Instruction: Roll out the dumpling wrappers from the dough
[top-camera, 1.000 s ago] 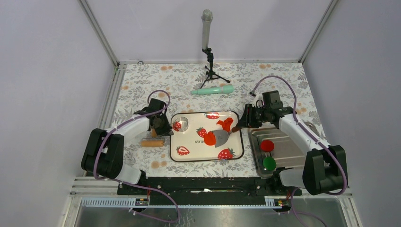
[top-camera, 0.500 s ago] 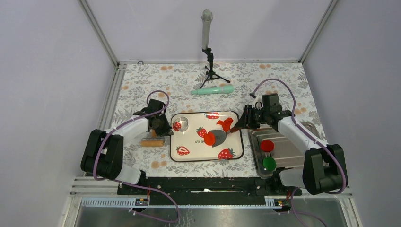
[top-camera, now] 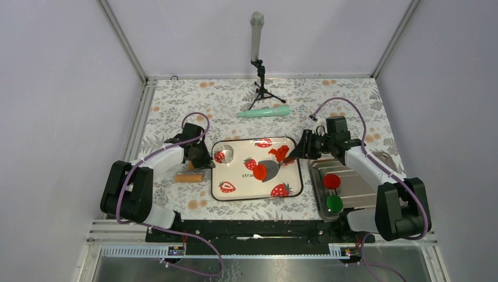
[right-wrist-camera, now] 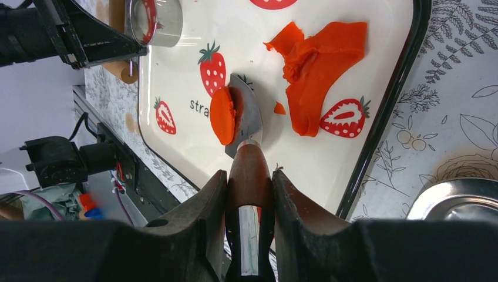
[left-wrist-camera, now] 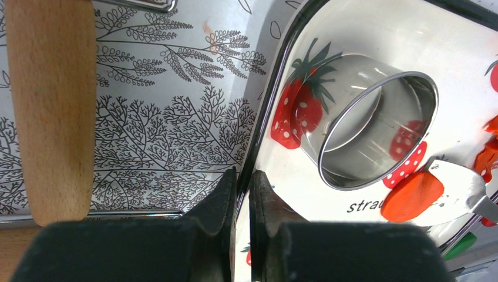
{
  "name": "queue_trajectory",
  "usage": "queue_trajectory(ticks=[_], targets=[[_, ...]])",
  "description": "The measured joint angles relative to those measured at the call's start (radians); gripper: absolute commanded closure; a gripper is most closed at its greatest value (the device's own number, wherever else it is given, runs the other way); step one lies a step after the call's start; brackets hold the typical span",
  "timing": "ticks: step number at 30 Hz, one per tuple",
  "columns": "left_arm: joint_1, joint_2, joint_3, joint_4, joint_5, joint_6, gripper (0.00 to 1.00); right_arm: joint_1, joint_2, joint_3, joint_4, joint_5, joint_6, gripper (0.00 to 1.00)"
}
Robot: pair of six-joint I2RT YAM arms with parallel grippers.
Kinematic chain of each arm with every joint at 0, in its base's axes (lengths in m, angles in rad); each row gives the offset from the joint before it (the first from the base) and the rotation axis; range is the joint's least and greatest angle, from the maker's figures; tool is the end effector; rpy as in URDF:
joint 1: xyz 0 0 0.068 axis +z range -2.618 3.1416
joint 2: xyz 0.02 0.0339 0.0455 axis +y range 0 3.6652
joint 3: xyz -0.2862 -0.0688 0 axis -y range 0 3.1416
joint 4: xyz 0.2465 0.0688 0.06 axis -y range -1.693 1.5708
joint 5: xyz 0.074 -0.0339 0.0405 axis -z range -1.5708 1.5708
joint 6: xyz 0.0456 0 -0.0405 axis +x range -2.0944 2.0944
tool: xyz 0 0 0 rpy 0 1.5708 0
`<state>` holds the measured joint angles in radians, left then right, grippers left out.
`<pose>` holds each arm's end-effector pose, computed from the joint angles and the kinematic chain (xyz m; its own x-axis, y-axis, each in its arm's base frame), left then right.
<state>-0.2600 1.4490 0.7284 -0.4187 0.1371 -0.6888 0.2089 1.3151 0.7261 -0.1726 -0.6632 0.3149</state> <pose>0.2495 -0.0728 0.1718 -0.8747 -0.4189 -0.2440 -0.3187 0.8761 -0.3617 0.2539 0.0825 0.2275 -0.8275 0.0741 -0.5566 -0.3607 0.6895 0.6281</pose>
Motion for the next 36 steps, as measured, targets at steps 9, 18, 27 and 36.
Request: queue_trajectory(ticks=[9, 18, 27, 36], targets=[[0.006, 0.005, 0.000, 0.003, 0.013, 0.008, 1.00, -0.019, 0.000, 0.011, 0.019, -0.045, 0.036, 1.00], [0.011, 0.005, 0.000, 0.005, 0.024, 0.026, 1.00, -0.032, -0.001, 0.054, 0.010, -0.077, 0.036, 1.00], [0.021, 0.005, 0.070, -0.042, 0.066, 0.135, 0.56, -0.240, -0.036, 0.263, -0.251, -0.119, -0.151, 1.00], [0.024, -0.009, 0.166, -0.045, 0.112, 0.222, 0.53, -0.402, -0.149, 0.308, -0.514, -0.146, -0.291, 1.00]])
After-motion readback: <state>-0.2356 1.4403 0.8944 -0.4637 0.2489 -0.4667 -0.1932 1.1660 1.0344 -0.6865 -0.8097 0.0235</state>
